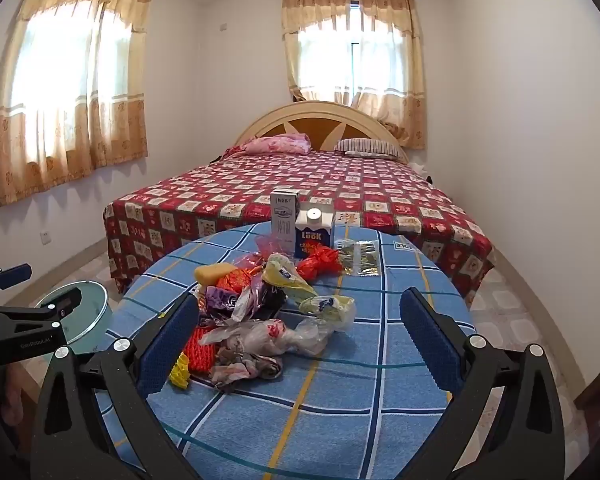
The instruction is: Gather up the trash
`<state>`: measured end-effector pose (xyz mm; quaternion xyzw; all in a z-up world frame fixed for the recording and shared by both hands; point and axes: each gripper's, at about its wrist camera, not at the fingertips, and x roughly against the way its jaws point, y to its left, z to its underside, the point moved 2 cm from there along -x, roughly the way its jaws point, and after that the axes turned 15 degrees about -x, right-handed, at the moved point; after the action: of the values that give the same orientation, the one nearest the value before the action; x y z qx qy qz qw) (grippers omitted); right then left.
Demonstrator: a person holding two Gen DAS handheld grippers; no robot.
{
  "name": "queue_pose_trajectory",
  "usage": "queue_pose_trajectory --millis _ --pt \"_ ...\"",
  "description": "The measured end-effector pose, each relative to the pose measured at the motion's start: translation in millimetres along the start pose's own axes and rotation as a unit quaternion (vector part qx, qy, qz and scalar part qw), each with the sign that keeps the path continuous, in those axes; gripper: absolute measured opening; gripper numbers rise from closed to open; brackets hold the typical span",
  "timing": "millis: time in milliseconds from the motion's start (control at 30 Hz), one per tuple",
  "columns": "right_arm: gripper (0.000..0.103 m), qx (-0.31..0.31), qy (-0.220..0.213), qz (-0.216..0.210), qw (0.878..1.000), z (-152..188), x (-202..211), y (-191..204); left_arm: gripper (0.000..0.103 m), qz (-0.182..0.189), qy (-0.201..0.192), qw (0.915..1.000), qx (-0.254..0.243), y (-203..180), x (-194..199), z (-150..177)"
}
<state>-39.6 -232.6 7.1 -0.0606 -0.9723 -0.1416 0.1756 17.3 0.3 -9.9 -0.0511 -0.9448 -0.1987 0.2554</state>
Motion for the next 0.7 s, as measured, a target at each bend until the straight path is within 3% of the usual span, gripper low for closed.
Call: queue_pose_trajectory --millis 700 --pt "0.099 0.001 0.006 0.000 1.000 0.7 -0.7 -0.1 0.097 -0.017 -0.002 0.9999 0.000 4.2 -3.7 1.5"
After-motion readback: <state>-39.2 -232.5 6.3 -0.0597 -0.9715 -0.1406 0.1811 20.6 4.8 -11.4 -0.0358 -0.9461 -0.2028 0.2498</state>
